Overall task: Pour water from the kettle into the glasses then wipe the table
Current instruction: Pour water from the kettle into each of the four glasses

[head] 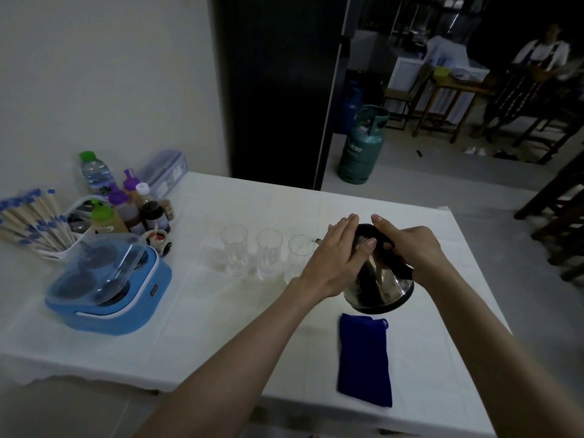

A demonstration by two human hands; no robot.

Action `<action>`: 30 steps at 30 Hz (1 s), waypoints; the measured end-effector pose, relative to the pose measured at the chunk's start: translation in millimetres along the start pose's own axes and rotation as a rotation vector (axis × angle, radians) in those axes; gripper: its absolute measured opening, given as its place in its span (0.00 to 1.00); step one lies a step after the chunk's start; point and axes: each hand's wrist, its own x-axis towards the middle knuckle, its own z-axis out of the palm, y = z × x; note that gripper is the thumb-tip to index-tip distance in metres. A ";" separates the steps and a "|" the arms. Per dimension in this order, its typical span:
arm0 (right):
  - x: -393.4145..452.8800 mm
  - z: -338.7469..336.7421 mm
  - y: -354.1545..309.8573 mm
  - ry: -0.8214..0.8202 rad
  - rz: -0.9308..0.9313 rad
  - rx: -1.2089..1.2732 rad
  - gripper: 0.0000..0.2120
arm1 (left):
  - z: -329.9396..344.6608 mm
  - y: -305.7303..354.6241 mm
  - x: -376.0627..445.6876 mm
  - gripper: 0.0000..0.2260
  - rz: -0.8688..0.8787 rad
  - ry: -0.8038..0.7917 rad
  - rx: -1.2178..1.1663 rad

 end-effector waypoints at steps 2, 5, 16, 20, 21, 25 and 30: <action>-0.9 0.4 -0.7 0.001 0.000 0.000 0.31 | -0.6 -0.4 0.0 0.29 0.000 0.000 -0.003; -2.0 0.7 -0.9 0.001 -0.002 -0.001 0.30 | -1.6 -0.3 -0.1 0.29 0.003 -0.003 0.000; -2.7 -0.3 -3.8 0.006 0.003 -0.019 0.31 | 0.2 -3.3 1.9 0.30 0.021 0.000 0.000; -2.3 -0.2 -2.2 0.002 0.006 -0.013 0.31 | -0.6 -2.6 1.0 0.30 0.009 -0.010 -0.006; -2.1 -0.1 -2.0 0.002 0.006 -0.014 0.31 | -0.6 -2.5 1.0 0.30 0.009 -0.010 -0.006; -2.4 0.2 -2.7 0.004 0.003 -0.017 0.31 | -0.4 -3.1 1.0 0.30 0.010 -0.009 -0.012; -3.2 1.1 -3.2 0.009 -0.002 -0.017 0.30 | -0.1 -4.9 2.1 0.30 0.019 -0.003 -0.003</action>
